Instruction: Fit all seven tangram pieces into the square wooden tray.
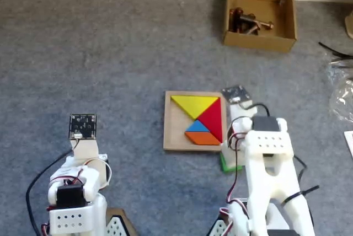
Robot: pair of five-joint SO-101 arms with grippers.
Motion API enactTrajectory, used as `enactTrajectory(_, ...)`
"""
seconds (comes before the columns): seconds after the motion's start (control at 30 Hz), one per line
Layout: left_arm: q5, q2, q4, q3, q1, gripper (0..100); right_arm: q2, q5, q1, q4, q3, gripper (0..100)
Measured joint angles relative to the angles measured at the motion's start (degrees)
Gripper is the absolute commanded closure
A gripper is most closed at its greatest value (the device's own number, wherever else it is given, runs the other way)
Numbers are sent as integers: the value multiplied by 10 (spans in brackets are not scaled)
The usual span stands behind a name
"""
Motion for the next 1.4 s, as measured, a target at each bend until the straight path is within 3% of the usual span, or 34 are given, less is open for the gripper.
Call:
enactTrajectory(0.13,0,0,0,0,0,995,0,-18,0,-33,35,854)
enactTrajectory(0.33,0,0,0,0,0,995,0,-59,0,-88,89,762)
enactTrajectory(0.57,0,0,0,0,0,995,-9,-67,-36,-106,108,759)
enactTrajectory(0.83,0,0,0,0,0,995,-9,-153,-105,-106,108,757)
enactTrajectory(1.4,0,0,0,0,0,995,-9,-173,-108,-180,140,757)
